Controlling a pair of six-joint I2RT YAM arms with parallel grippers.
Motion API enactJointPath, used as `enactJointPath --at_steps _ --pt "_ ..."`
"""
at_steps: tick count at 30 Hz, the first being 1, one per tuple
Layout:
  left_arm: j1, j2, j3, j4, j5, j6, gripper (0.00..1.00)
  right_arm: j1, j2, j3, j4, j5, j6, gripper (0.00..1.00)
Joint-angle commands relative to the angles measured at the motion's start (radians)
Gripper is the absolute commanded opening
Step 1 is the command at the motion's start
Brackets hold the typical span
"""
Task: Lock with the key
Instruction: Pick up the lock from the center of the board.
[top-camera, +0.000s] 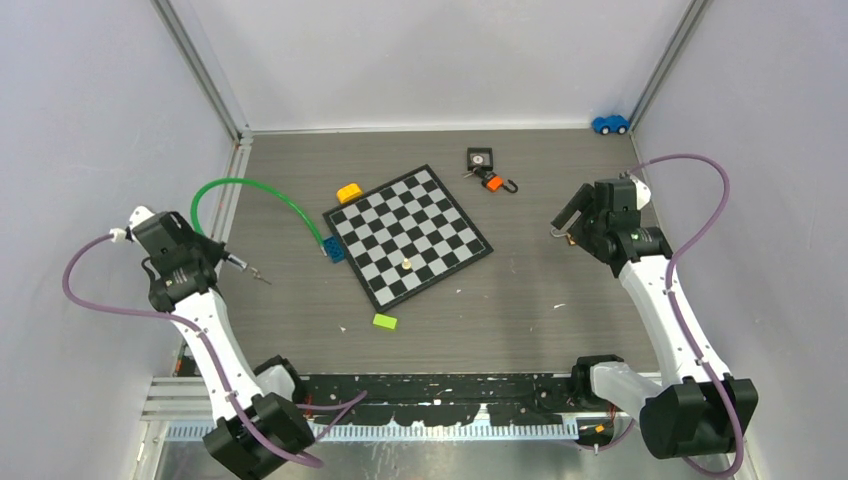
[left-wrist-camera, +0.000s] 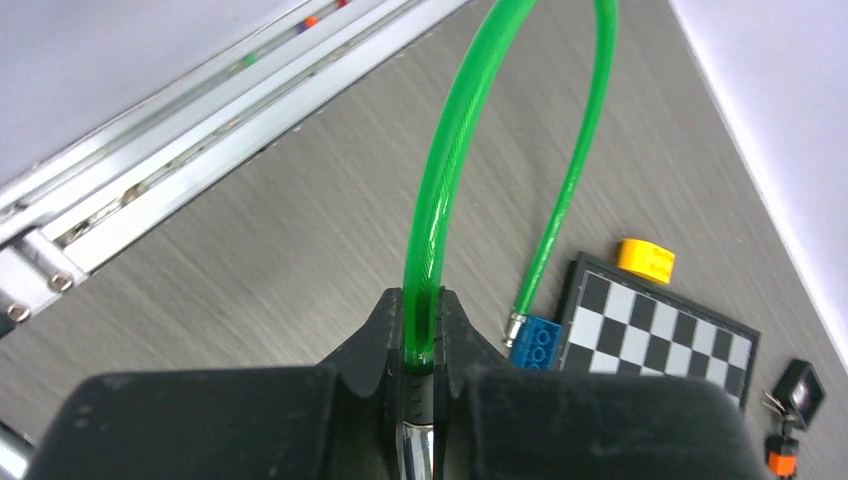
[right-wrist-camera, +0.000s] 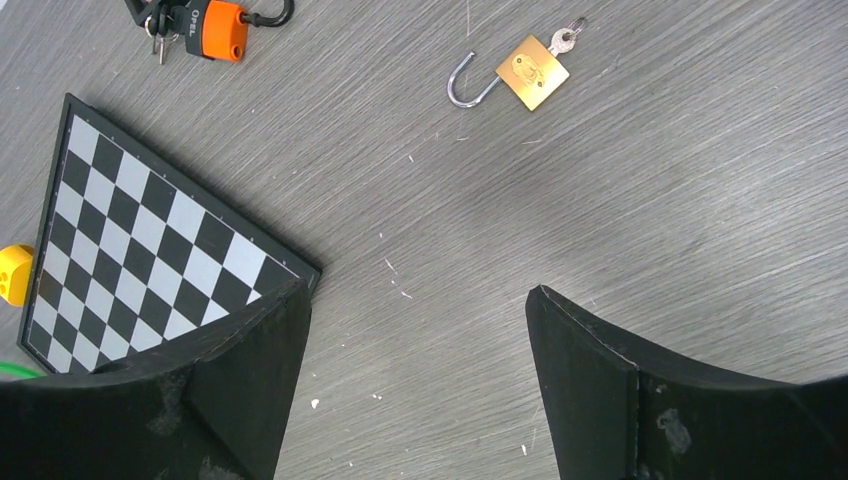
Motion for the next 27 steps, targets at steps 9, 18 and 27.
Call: enactJointPath --at_steps 9,18,27 --pt "-0.115 -0.004 0.276 0.041 0.155 0.102 0.00 -0.001 -0.042 0.000 0.012 -0.001 0.000 0.84" --pt "-0.269 0.060 0.484 -0.012 0.134 0.192 0.00 -0.001 -0.062 -0.010 0.018 -0.010 -0.011 0.84" --pt "-0.582 0.113 0.559 0.022 0.094 0.163 0.00 -0.001 -0.130 -0.074 0.224 -0.327 -0.061 0.86"
